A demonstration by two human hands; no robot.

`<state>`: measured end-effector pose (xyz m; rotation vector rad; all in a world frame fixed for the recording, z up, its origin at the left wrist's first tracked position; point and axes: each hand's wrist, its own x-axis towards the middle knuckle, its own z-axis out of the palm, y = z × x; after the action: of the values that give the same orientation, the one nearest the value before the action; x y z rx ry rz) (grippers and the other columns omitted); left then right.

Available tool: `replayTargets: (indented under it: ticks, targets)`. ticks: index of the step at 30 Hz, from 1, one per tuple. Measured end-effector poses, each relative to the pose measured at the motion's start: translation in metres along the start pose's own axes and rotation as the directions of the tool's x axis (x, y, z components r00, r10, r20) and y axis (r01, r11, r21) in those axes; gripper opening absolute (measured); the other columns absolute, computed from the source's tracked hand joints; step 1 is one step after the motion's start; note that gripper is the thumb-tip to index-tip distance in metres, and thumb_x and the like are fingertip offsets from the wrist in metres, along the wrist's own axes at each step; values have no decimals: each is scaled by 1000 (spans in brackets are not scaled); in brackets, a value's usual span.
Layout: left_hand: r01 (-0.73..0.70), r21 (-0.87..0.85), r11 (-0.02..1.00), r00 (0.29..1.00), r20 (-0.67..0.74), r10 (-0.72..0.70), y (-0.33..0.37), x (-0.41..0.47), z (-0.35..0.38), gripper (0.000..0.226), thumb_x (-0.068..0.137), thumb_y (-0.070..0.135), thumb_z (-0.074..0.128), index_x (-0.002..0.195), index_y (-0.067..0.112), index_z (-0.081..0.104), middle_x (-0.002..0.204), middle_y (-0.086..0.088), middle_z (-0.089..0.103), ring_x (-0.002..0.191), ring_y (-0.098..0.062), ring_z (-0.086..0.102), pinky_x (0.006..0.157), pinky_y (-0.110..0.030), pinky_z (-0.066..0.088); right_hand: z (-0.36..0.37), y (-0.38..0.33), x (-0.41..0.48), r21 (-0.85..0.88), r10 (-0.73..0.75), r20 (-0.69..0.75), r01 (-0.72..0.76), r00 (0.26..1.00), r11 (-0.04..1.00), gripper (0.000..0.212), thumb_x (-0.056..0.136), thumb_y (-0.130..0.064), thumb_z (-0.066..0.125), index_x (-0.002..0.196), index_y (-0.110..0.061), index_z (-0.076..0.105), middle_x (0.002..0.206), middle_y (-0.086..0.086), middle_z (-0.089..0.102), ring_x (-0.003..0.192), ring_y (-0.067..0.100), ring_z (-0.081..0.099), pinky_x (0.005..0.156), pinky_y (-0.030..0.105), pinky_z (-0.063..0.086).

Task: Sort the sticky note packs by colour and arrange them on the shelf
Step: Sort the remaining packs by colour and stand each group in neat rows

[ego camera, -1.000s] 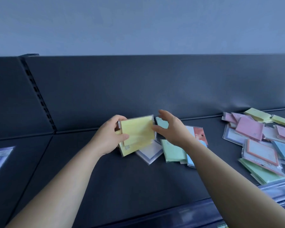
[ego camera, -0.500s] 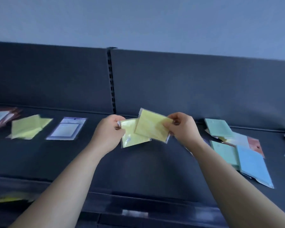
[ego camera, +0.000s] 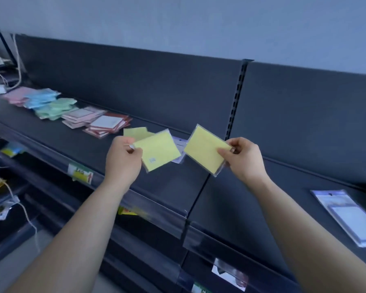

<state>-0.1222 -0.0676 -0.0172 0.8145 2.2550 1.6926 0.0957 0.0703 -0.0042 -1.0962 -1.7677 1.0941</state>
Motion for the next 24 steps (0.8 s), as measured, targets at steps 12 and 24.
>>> replayTargets:
  ticks: [12, 24]
  targets:
    - [-81, 181, 980, 995, 66, 70, -26, 132, -24, 17, 93, 3, 47, 105, 14, 50, 102, -7, 58, 82, -23, 56, 50, -27, 36, 114, -36, 57, -63, -2, -82, -3, 997, 998, 10, 87, -17, 67, 93, -14, 59, 87, 8, 68, 52, 6, 61, 56, 34, 55]
    - [-467, 456, 758, 877, 350, 329, -52, 180, -37, 9, 94, 16, 55, 99, 10, 60, 97, -5, 57, 80, -24, 55, 66, -31, 40, 196, -42, 86, -76, 111, -119, -121, 987, 990, 15, 85, -17, 68, 96, -10, 60, 83, 7, 68, 65, 21, 68, 65, 31, 59]
